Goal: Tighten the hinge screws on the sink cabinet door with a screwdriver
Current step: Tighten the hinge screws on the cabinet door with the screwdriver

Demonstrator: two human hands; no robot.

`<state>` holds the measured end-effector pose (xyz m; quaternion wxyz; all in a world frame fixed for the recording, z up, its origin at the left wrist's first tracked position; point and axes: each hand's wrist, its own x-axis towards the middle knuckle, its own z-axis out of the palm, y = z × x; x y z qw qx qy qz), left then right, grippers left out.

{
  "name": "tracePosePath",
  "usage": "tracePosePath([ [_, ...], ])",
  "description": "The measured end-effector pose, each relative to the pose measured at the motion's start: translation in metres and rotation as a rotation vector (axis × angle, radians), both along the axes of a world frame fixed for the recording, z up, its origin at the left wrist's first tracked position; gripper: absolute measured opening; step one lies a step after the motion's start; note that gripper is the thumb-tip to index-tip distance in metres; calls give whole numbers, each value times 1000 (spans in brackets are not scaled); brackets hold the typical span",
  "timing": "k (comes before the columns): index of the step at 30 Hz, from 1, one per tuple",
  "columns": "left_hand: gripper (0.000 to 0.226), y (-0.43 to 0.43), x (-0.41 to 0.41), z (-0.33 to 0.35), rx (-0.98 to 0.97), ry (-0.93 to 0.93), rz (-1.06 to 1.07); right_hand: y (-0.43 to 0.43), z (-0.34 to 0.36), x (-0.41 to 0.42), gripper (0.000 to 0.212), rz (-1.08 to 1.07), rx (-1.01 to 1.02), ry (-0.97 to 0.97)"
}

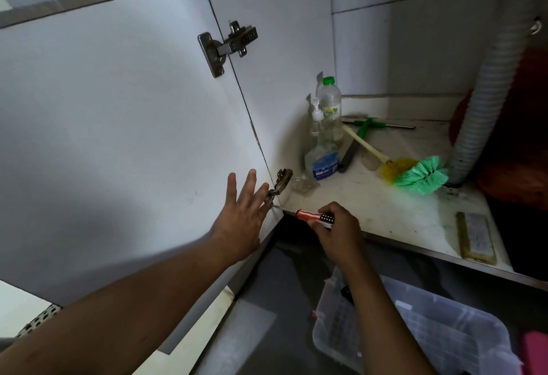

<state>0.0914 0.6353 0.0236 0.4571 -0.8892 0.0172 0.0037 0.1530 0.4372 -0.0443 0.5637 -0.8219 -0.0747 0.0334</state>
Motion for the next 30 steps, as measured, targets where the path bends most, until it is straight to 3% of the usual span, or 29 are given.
tracePosePath([
  [5,99,3,1,-2,4,-8,-9,5,1,0,25,-41,-80,-105],
  [9,99,7,2,-4,-5,-17,-20,15,12,14,45,-143,-22,208],
  [12,99,8,3,-5,0,-20,-26,11,13,19,46,-126,56,347],
  [17,100,9,4,-7,12,-27,-20,2,3,7,39,50,-46,123],
  [20,99,8,4,-8,13,-29,-25,6,-6,-3,30,61,-145,-87],
  [22,98,8,4,-7,8,-31,-26,9,-4,-3,32,43,-144,-104],
  [25,99,8,4,-7,12,-29,-26,11,6,2,26,-26,-6,113],
  [28,101,9,5,-8,11,-27,-24,15,10,4,32,-84,195,450],
  [30,101,10,5,-7,8,-25,-19,15,10,2,33,-96,244,543],
])
